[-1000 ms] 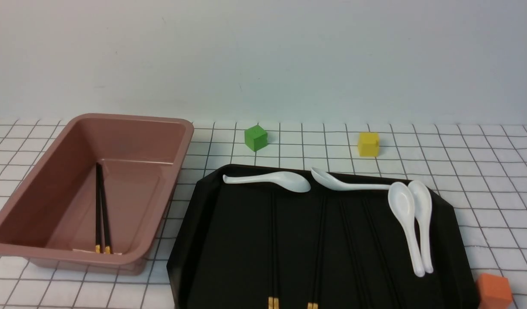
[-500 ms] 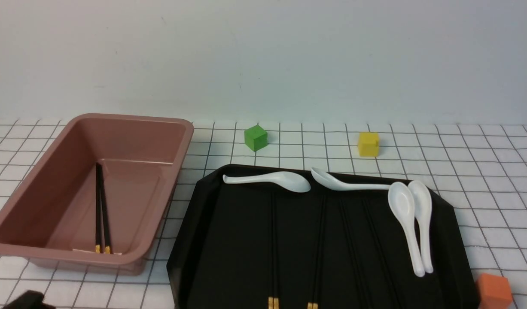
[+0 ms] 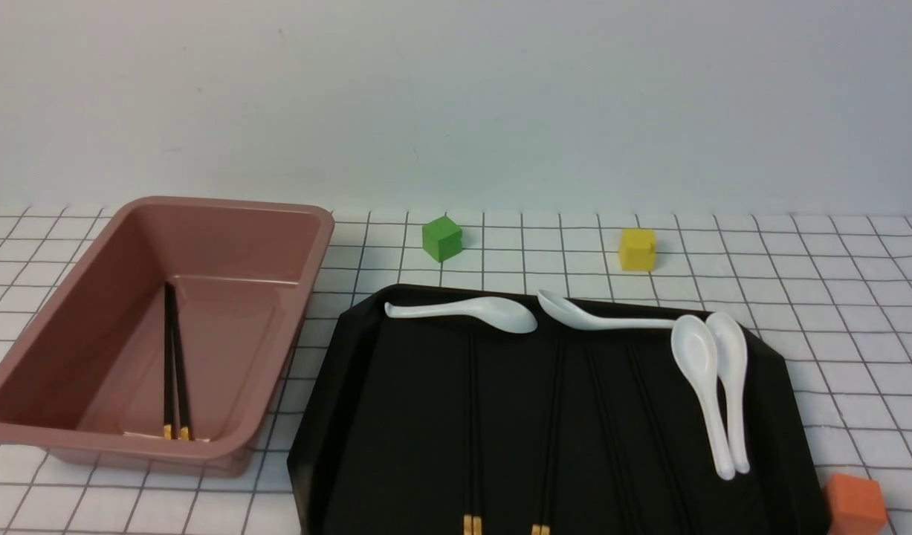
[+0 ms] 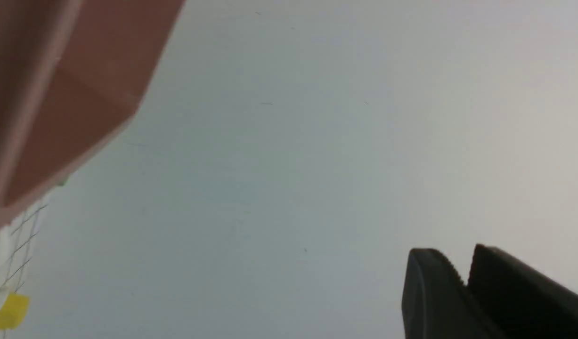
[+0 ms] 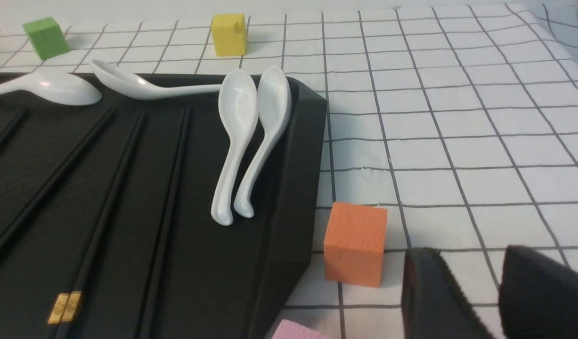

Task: On white black tablecloth take chopsticks from black tray and put them in box.
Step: 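Reach over to the black tray and grasp a pair of chopsticks with the left gripper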

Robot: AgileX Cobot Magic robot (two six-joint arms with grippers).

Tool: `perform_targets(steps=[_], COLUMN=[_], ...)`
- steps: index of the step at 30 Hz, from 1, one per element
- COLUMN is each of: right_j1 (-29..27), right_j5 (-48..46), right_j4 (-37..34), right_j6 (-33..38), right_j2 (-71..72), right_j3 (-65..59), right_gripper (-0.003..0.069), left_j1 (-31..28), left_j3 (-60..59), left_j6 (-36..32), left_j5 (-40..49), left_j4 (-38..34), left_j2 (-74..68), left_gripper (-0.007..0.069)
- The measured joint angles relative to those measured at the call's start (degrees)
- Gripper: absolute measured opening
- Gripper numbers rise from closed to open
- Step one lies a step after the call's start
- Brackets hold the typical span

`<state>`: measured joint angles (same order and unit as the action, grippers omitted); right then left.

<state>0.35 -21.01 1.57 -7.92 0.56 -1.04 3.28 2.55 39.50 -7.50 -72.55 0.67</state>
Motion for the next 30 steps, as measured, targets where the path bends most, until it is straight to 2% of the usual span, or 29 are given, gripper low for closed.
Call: perform_targets(steps=[2, 5, 8, 10, 11, 12, 19, 20, 22, 25, 30], right_j1=[0.0, 0.0, 0.0, 0.0, 0.0, 0.0, 0.0, 0.0, 0.0, 0.0, 0.0], right_j5=[0.0, 0.0, 0.0, 0.0, 0.0, 0.0, 0.0, 0.0, 0.0, 0.0, 0.0], right_j4=[0.0, 0.0, 0.0, 0.0, 0.0, 0.0, 0.0, 0.0, 0.0, 0.0, 0.0], right_j6=[0.0, 0.0, 0.0, 0.0, 0.0, 0.0, 0.0, 0.0, 0.0, 0.0, 0.0], right_j2=[0.0, 0.0, 0.0, 0.0, 0.0, 0.0, 0.0, 0.0, 0.0, 0.0, 0.0], right_j3=[0.0, 0.0, 0.0, 0.0, 0.0, 0.0, 0.0, 0.0, 0.0, 0.0, 0.0], right_gripper=[0.024, 0.024, 0.024, 0.024, 0.024, 0.024, 0.024, 0.024, 0.024, 0.024, 0.024], left_j1=[0.0, 0.0, 0.0, 0.0, 0.0, 0.0, 0.0, 0.0, 0.0, 0.0, 0.4], left_j3=[5.17, 15.88, 25.22, 28.83, 29.14, 31.07, 32.51, 32.52, 33.87, 35.83, 39.47], left_j6=[-3.72, -12.77, -21.04, -24.47, -24.79, -26.51, -28.47, -28.47, -28.87, -31.34, -33.34], left_j5=[0.9, 6.32, 17.15, 26.34, 26.34, 33.52, 59.5, 60.24, 68.08, 71.08, 70.65], left_j4=[5.95, 19.16, 29.9, 33.02, 33.2, 33.95, 33.93, 33.93, 34.97, 36.85, 38.69], left_j2=[0.0, -1.31, -6.23, -10.54, -10.54, -14.44, -36.19, -37.01, -47.98, -58.65, -74.35], left_gripper=[0.0134, 0.0134, 0.0135, 0.0135, 0.0135, 0.0137, 0.0138, 0.0138, 0.0138, 0.0138, 0.0138])
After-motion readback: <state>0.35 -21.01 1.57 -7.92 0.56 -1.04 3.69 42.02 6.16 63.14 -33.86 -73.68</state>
